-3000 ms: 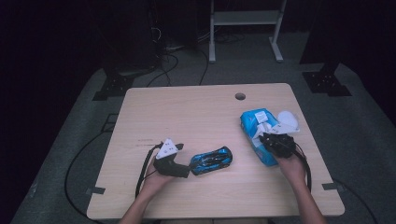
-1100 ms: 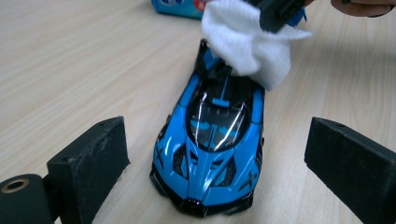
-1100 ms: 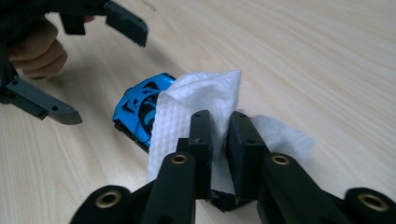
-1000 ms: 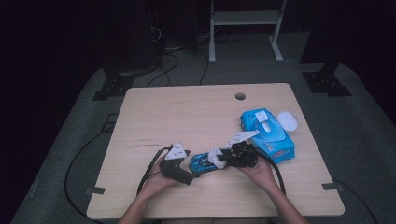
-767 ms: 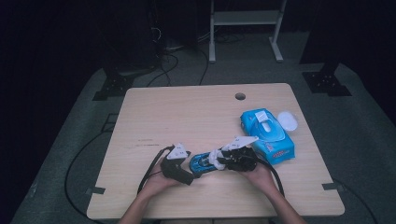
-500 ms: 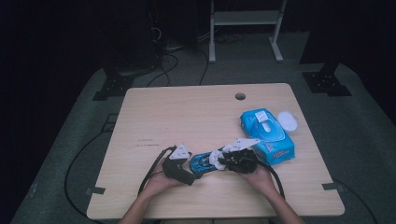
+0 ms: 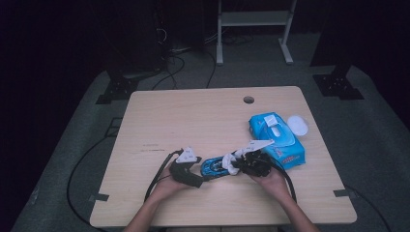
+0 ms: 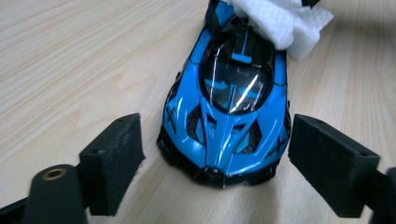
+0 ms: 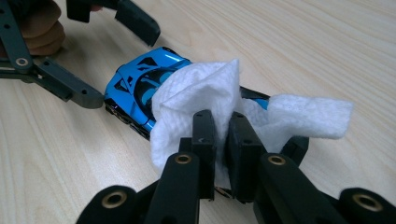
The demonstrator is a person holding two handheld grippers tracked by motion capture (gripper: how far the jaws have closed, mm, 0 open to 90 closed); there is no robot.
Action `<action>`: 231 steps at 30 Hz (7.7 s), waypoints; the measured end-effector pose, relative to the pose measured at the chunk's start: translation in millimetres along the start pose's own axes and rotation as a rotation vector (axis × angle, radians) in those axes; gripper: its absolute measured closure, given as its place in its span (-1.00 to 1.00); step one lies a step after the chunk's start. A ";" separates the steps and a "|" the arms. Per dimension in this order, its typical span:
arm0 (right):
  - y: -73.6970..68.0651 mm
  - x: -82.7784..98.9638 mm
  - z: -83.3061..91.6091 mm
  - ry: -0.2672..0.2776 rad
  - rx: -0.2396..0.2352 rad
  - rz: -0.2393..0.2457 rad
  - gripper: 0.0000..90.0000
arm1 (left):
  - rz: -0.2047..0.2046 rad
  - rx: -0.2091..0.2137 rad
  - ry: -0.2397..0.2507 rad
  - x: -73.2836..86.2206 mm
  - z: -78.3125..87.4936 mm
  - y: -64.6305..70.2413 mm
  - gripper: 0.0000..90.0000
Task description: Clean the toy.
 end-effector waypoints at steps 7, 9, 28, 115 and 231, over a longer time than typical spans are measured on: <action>0.8 2.0 0.1 0.007 -0.017 -0.012 0.85 | -0.051 -0.007 -0.047 -3.2 -10.0 5.0 -0.75; 0.2 1.8 0.1 0.005 -0.013 -0.007 0.86 | -0.058 0.004 -0.044 -3.5 -10.9 6.5 -0.69; -5.5 2.2 2.5 -0.005 -0.008 -0.010 0.89 | -0.147 -0.010 -0.053 -1.7 -9.0 14.8 -0.47; -42.7 -31.7 -27.5 0.016 -0.071 0.111 0.88 | -0.113 -0.022 -0.092 5.7 -2.1 11.0 -0.48; -17.2 -3.1 1.5 -0.021 0.031 0.084 0.90 | -0.108 -0.036 -0.077 5.7 -4.7 12.4 -0.50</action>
Point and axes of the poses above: each handheld gripper's, and its own axes: z roughly backward along the jaws, x roughly out of its underside, y roughly to its right, the point moved 3 cm from there along -z, roughly forward along the jaws, and after that the axes turned 13 degrees about z, right-handed, at the moved point
